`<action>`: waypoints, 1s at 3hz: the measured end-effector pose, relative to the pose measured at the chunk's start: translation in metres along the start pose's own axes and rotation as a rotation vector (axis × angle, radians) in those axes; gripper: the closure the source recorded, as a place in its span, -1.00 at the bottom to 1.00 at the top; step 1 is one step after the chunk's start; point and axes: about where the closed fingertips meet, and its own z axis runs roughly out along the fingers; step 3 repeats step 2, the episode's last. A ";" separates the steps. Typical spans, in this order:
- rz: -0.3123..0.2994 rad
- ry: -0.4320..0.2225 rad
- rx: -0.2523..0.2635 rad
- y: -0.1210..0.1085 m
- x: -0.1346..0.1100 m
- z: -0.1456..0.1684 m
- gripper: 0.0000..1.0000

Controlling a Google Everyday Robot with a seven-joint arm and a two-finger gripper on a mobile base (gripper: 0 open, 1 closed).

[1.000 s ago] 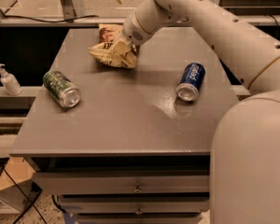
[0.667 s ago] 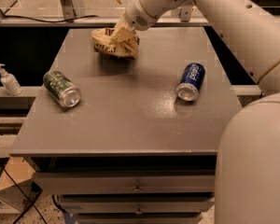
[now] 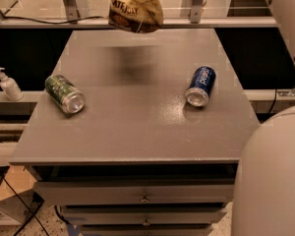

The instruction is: Pick brown chip bag

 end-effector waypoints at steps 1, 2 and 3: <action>-0.063 0.011 0.095 -0.025 -0.016 -0.066 1.00; -0.072 0.002 0.122 -0.033 -0.022 -0.078 1.00; -0.072 0.002 0.122 -0.033 -0.022 -0.078 1.00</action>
Offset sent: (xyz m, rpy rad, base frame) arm -0.0106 -0.0291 0.0583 -0.0166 -0.1011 -0.0202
